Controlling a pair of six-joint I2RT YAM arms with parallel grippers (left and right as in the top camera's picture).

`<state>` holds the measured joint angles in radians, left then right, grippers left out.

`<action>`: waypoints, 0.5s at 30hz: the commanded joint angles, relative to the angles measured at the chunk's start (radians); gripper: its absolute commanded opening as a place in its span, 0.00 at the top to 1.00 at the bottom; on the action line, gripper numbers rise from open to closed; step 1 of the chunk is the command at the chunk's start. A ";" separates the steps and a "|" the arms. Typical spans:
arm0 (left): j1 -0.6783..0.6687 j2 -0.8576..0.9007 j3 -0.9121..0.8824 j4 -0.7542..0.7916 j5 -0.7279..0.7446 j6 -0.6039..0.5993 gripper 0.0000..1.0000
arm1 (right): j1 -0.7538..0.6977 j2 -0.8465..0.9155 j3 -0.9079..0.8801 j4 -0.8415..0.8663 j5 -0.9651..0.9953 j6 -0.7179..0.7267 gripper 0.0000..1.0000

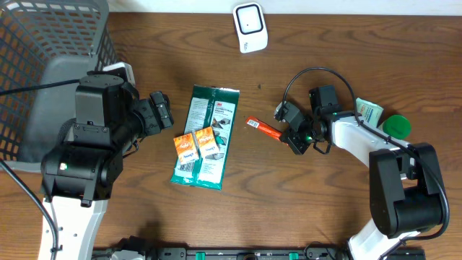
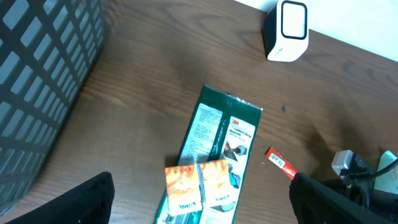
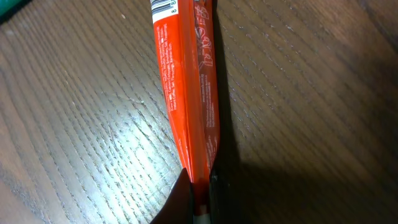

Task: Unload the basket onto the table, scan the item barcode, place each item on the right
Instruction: 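Lift the red strip upright with the right gripper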

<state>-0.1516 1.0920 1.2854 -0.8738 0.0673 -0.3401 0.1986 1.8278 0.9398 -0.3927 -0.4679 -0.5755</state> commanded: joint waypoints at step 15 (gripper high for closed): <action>0.003 -0.002 0.013 0.000 -0.016 0.002 0.10 | 0.006 -0.274 0.202 -0.240 0.070 0.270 0.99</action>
<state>-0.1516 1.0920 1.2854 -0.8738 0.0673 -0.3401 0.1986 1.6028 1.1301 -0.6243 -0.4053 -0.3561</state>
